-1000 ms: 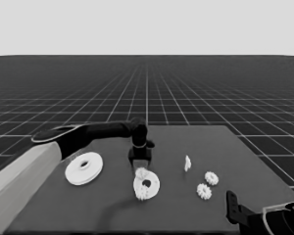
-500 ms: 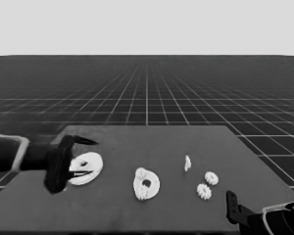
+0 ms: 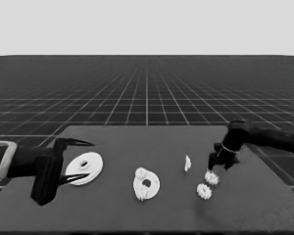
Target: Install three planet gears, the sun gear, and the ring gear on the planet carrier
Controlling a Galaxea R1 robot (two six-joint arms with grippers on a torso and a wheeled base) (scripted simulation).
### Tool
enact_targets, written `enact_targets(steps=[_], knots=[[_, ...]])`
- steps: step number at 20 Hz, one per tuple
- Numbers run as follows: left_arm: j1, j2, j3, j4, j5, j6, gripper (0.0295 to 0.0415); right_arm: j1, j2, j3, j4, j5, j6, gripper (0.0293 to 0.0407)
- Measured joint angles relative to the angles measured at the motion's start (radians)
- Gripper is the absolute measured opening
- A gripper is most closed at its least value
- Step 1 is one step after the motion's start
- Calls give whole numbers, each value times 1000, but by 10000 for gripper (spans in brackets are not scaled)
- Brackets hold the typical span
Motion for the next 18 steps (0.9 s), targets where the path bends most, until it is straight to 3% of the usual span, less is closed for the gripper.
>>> enact_targets(steps=[4, 6, 8, 14, 16, 18], knots=[[0, 0, 0, 0, 0, 0, 385, -1, 32, -65, 9, -13, 7, 385], [0, 0, 0, 0, 0, 0, 385, -137, 71, -142, -90, 81, -12, 385], [0, 0, 0, 0, 0, 0, 385, -183, 94, -186, -118, 116, -24, 385], [0, 0, 0, 0, 0, 0, 385, -203, 106, -211, -131, 134, -31, 385], [0, 0, 0, 0, 0, 0, 385, -204, 107, -212, -131, 135, -31, 314], [0, 0, 0, 0, 0, 0, 385, -204, 107, -212, -131, 135, -31, 312]])
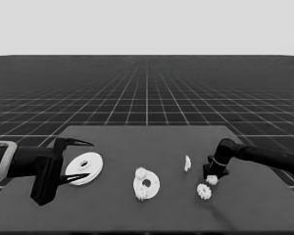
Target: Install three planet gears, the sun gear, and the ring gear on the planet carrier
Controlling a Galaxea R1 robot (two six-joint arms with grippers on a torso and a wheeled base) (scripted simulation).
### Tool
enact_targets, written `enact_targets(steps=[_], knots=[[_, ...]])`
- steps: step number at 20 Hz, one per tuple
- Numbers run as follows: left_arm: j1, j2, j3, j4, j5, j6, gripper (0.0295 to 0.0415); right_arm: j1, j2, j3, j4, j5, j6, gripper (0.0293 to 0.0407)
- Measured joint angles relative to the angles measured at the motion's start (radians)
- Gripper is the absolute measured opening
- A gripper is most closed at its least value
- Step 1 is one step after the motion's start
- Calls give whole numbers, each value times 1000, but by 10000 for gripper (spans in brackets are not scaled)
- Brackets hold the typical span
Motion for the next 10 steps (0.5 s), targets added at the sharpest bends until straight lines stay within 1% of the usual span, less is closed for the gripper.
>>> enact_targets(steps=[6, 7, 8, 10], knots=[[0, 0, 0, 0, 0, 0, 385, 0, 0, 0, 0, 0, 0, 312], [0, 0, 0, 0, 0, 0, 385, 67, -38, 79, 48, -63, 24, 312], [0, 0, 0, 0, 0, 0, 385, 124, -57, 113, 83, -99, 34, 312], [0, 0, 0, 0, 0, 0, 385, 177, -67, 133, 120, -132, 38, 312]])
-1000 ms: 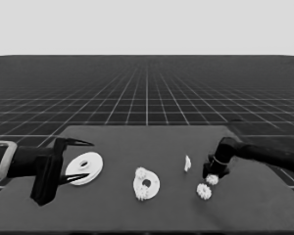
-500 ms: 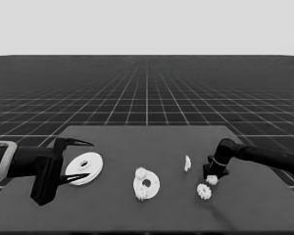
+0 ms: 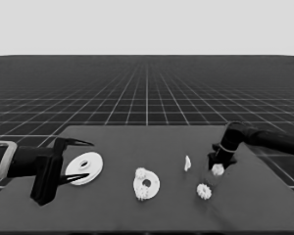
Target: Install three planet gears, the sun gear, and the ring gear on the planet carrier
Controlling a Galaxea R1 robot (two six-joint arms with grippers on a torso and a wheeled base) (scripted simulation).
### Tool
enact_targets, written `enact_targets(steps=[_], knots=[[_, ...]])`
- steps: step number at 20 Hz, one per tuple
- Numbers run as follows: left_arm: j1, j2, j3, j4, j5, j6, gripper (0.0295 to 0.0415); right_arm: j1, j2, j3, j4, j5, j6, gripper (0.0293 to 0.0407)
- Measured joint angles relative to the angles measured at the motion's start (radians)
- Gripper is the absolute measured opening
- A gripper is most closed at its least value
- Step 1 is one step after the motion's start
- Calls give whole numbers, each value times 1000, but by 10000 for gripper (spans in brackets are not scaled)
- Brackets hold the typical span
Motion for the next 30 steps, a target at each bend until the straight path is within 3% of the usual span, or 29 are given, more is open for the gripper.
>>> enact_targets(steps=[6, 7, 9, 11, 16, 19, 26, 28, 30], knots=[[0, 0, 0, 0, 0, 0, 385, 25, -3, 5, 20, -17, 0, 312], [0, 0, 0, 0, 0, 0, 385, 23, 107, 151, -25, -64, 346, 312], [0, 0, 0, 0, 0, 0, 385, 20, 462, 114, -34, -111, 586, 312], [0, 0, 0, 0, 0, 0, 385, 19, 599, 12, -31, -115, 605, 312], [0, 0, 0, 0, 0, 0, 385, 18, 661, -55, -29, -115, 600, 312], [0, 0, 0, 0, 0, 0, 385, -116, 681, -130, -158, -85, 551, 312], [0, 0, 0, 0, 0, 0, 385, -145, 688, -158, -188, -73, 535, 312], [0, 0, 0, 0, 0, 0, 385, -146, 688, -159, -188, -72, 535, 372], [0, 0, 0, 0, 0, 0, 385, -146, 688, -159, -188, -72, 534, 383]])
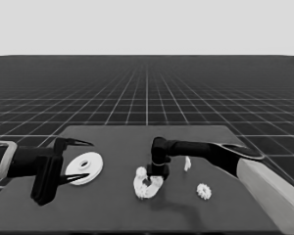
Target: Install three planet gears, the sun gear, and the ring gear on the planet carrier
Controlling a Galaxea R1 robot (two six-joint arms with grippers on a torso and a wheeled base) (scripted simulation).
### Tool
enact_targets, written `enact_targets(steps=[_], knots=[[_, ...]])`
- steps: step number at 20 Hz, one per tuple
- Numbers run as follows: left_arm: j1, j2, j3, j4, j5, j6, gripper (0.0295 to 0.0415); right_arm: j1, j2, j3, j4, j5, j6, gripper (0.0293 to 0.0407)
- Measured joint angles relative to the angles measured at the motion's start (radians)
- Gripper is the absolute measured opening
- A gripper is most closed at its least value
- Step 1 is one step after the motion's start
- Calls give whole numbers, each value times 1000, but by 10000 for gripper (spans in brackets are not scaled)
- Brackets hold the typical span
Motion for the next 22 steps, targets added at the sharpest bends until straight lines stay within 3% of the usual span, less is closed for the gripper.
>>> enact_targets(steps=[6, 9, 16, 17, 18, 22], knots=[[0, 0, 0, 0, 0, 0, 385, 0, 0, 0, 0, 0, 0, 385], [0, 0, 0, 0, 0, 0, 385, 128, -21, 89, 123, -39, 58, 385], [0, 0, 0, 0, 0, 0, 385, 163, -23, 98, 158, -43, 64, 385], [0, 0, 0, 0, 0, 0, 385, 163, -236, 373, 158, -42, 71, 385], [0, 0, 0, 0, 0, 0, 385, 164, -436, 485, 160, -33, 15, 385], [0, 0, 0, 0, 0, 0, 385, 167, -664, 510, 169, -2, -160, 385]])
